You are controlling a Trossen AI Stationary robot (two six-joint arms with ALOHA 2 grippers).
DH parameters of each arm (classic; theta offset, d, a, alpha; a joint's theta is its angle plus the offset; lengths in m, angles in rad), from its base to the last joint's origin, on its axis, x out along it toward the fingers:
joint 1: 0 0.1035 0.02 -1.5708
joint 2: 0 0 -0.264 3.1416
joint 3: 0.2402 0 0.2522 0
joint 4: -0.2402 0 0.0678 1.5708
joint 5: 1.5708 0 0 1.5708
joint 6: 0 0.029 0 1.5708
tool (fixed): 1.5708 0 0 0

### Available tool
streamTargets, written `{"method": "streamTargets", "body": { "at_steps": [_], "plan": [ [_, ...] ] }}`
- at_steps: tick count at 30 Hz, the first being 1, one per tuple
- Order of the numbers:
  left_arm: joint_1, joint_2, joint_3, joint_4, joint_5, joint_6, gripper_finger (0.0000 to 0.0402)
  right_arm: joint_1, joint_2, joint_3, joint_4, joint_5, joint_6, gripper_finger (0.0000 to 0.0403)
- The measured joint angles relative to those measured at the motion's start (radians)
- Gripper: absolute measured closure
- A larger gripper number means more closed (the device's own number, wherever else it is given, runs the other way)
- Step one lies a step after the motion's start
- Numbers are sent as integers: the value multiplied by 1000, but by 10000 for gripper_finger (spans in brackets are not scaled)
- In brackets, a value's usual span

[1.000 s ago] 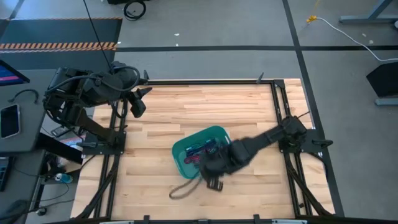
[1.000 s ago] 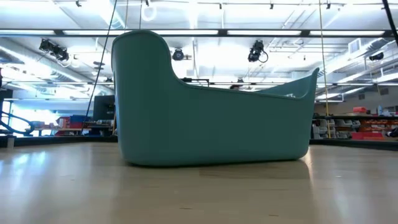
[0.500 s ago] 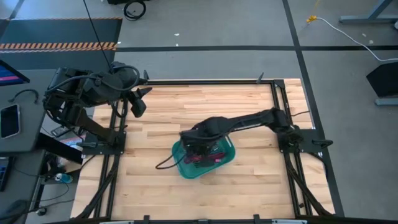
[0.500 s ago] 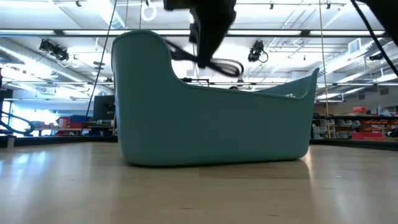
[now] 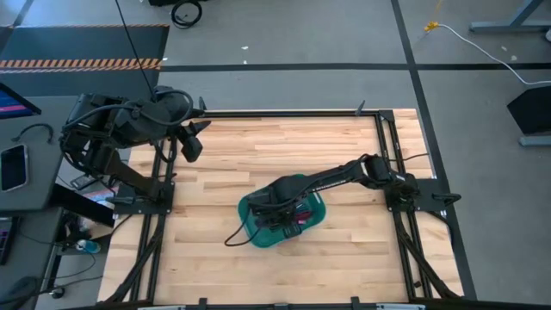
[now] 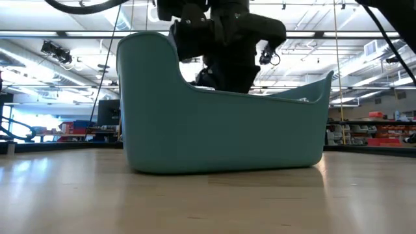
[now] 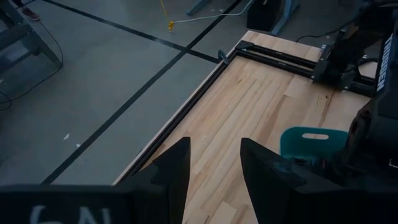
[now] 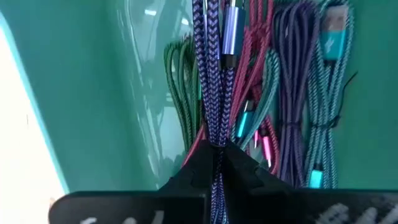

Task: Pick and place USB-C Cables
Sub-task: Put the purple charger cable into the blue bin, then adjust the blue bin on the table

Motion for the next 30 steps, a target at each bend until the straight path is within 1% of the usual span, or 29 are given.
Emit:
{"method": "streamTargets", "body": {
  "at_steps": [8,13,15,17,20,23,26,30],
  "plan": [
    [0,0,0,0,0,0,253,-1,-2,-85,82,0,-13,387],
    [0,0,0,0,0,0,253,-1,-3,-108,91,0,-14,386],
    [0,0,0,0,0,0,253,-1,-3,-110,88,0,-14,370],
    [0,0,0,0,0,0,253,-1,-4,-110,89,4,-12,343],
    [0,0,0,0,0,0,253,5,-7,-102,81,47,0,305],
    [0,0,0,0,0,0,253,13,-15,-72,58,86,22,277],
    [0,0,0,0,0,0,253,18,-16,-15,10,88,40,261],
    [0,0,0,0,0,-7,253,30,-16,80,-54,92,46,254]
  ]
}}
